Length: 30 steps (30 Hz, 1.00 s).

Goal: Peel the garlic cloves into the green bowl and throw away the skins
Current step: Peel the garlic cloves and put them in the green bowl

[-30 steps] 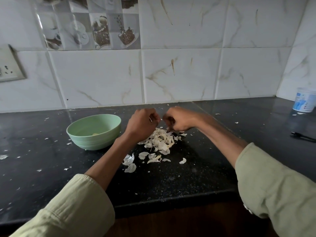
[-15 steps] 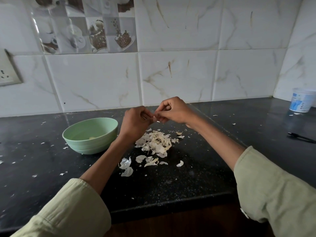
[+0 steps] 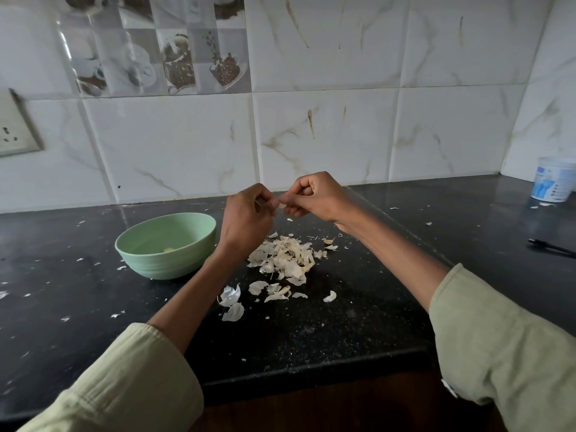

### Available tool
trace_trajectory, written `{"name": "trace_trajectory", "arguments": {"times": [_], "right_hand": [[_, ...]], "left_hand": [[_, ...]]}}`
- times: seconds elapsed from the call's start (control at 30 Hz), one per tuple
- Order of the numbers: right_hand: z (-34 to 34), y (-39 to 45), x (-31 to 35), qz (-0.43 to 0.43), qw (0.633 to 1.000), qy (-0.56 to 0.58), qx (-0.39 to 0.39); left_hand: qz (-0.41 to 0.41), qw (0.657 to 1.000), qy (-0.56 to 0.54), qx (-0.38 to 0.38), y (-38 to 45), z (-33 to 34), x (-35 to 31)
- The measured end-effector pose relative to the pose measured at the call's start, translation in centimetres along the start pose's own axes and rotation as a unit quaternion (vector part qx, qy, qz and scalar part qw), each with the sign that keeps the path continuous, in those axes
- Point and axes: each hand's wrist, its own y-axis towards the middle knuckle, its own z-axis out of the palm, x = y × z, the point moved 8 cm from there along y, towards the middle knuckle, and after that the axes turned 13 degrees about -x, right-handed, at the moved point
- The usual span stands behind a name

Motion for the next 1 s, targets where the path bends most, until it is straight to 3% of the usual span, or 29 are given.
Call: {"name": "trace_trajectory", "arguments": {"times": [0.2,0.33,0.6,0.83,1.0], "right_hand": [[0.3,0.1,0.8,-0.053,0.998,0.008,-0.029],[0.5,0.0,1.2,-0.085,0.996,0.01,-0.036],[0.4,0.1,1.1,-0.06,0.996,0.062,-0.001],[0.3,-0.1,1.3,-0.031,0.993,0.115,0.021],[0.0,0.1,1.4,0.0,0.991,0.13,0.029]], "left_hand": [[-0.077,0.993,-0.084,0.002,0.1,-0.3,0.9],[-0.096,0.992,-0.081,0.007,0.1,0.0,1.2],[-0.137,0.986,-0.092,0.016,-0.2,0.7,1.6],[-0.196,0.964,-0.175,0.026,-0.4,1.1,1.7],[-0.167,0.975,-0.143,0.028,-0.5,1.0,1.6]]}}
